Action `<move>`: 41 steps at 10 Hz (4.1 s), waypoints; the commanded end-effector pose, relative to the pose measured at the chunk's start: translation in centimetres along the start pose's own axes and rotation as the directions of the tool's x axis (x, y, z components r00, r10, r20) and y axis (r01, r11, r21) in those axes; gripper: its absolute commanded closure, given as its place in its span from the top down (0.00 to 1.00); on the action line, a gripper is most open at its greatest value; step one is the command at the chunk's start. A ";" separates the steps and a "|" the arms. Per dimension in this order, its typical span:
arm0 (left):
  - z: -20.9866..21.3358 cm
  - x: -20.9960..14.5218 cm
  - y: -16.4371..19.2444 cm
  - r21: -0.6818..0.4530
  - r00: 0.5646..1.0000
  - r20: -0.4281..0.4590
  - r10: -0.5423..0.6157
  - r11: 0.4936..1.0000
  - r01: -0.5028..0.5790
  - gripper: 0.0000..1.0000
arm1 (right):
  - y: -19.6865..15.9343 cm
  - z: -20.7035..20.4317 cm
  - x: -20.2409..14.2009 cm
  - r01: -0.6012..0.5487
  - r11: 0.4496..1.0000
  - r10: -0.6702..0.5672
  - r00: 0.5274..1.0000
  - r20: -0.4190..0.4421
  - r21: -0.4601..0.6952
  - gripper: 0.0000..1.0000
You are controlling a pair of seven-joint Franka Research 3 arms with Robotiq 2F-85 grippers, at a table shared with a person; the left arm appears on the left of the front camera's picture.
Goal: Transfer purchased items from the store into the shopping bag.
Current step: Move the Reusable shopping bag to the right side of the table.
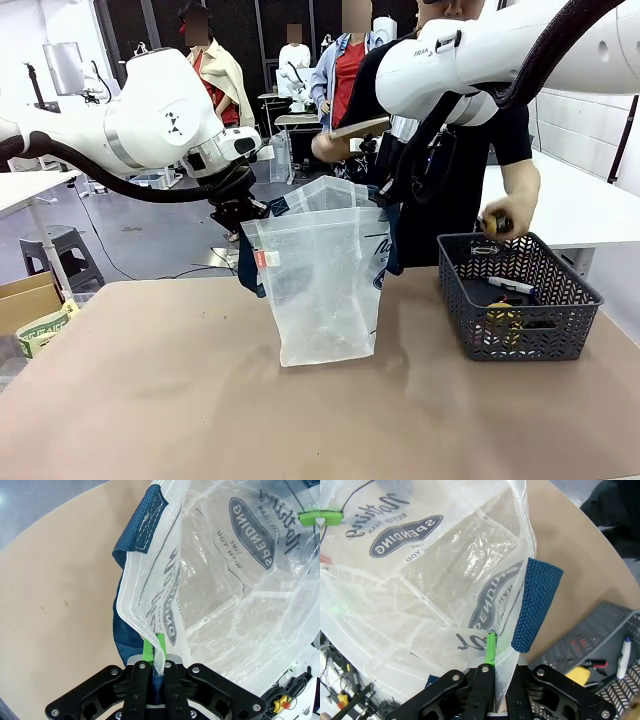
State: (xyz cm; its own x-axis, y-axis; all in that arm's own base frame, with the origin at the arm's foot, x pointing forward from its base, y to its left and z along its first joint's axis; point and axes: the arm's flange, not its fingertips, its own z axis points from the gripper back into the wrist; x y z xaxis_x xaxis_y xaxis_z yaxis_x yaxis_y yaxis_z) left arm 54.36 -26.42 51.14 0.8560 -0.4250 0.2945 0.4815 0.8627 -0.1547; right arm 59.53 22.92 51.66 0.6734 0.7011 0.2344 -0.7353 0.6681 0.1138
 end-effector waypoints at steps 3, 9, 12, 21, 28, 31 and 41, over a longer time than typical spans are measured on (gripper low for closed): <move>0.0 0.0 0.0 0.000 1.000 0.000 0.000 1.000 0.000 0.00 | 0.0 0.0 0.0 0.000 1.000 0.000 1.000 0.000 0.000 0.00; 0.0 0.0 0.0 0.000 1.000 0.000 0.000 1.000 0.000 0.00 | 0.0 0.0 0.0 0.000 1.000 0.000 1.000 0.000 0.000 0.00; 0.0 0.0 0.0 0.000 1.000 0.000 0.000 1.000 0.000 0.00 | 0.0 0.0 0.0 0.000 1.000 0.000 1.000 0.000 0.000 0.00; 0.0 0.0 0.0 0.000 1.000 0.000 0.000 1.000 0.000 0.00 | 0.0 0.0 0.0 0.000 1.000 0.000 1.000 0.000 0.000 0.00; 0.0 0.0 0.0 0.000 1.000 0.000 0.000 1.000 0.000 0.00 | 0.0 0.0 0.0 0.000 1.000 0.000 1.000 0.000 0.000 0.00; 0.0 0.0 0.0 0.000 1.000 0.000 0.000 1.000 0.000 0.00 | 0.0 0.0 0.0 0.000 1.000 0.000 1.000 0.000 0.000 0.00; 0.0 0.0 0.0 0.000 1.000 0.000 0.000 1.000 0.000 0.00 | 0.0 0.0 0.0 0.000 1.000 0.000 1.000 0.000 0.000 0.00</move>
State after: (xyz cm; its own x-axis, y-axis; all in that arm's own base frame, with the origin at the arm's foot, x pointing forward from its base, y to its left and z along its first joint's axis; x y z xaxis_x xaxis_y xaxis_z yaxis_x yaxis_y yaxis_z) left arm 54.33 -26.51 51.11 0.8556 -0.4257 0.2944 0.4824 0.8620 -0.1558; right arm 59.46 23.07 51.69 0.6714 0.7033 0.2338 -0.7373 0.6659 0.1142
